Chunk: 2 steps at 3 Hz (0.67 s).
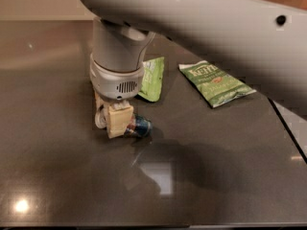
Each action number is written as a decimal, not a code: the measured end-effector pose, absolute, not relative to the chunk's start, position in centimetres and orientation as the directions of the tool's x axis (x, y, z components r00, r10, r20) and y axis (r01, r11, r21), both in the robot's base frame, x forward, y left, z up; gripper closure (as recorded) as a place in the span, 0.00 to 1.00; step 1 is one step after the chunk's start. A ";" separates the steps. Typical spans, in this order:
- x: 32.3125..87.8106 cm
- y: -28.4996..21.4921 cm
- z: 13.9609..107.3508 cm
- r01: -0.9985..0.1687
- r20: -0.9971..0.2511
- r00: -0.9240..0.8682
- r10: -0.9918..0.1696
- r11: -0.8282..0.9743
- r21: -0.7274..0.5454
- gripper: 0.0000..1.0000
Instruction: Knock redbull can over
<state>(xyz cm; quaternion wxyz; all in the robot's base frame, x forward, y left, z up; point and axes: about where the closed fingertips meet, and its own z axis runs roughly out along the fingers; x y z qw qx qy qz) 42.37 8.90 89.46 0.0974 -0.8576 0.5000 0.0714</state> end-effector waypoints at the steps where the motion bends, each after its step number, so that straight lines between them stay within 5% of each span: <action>1: 41.9 8.9 89.1 -0.857 -0.188 0.515 -0.836 -0.505 -0.103 0.13; 2: 41.1 8.9 88.6 -0.836 -0.160 0.549 -0.820 -0.537 -0.114 0.00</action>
Offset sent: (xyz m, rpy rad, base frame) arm -0.0121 -0.0006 -0.0133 -0.0572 -0.0417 0.0714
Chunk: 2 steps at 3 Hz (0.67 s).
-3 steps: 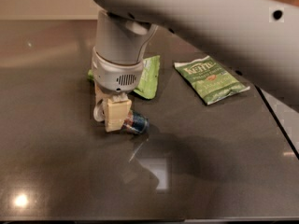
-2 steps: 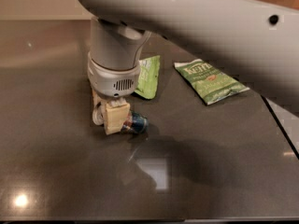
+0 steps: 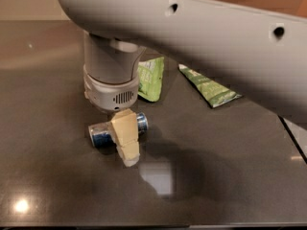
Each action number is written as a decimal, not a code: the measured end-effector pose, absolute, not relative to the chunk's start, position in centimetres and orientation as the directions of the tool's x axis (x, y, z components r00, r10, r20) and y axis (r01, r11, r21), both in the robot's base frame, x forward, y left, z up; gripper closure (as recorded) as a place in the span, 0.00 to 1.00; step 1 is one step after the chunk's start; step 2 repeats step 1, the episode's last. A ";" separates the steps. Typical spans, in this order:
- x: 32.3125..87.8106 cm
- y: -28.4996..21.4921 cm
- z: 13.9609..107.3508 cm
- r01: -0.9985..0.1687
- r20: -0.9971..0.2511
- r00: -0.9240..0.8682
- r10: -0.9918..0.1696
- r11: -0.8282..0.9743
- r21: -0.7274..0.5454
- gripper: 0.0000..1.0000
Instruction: Knock redbull can over
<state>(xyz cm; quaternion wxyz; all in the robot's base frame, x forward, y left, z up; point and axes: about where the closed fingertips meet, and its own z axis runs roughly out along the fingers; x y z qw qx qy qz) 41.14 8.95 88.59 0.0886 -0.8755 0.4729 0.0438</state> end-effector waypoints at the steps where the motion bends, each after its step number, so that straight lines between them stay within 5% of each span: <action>1: 41.1 9.0 88.6 -0.836 -0.160 0.549 -0.820 -0.537 -0.114 0.00; 2: 41.1 9.0 88.6 -0.836 -0.160 0.549 -0.820 -0.537 -0.114 0.00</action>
Offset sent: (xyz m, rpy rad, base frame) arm 0.0000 0.0000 0.0000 0.0000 0.0000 0.0000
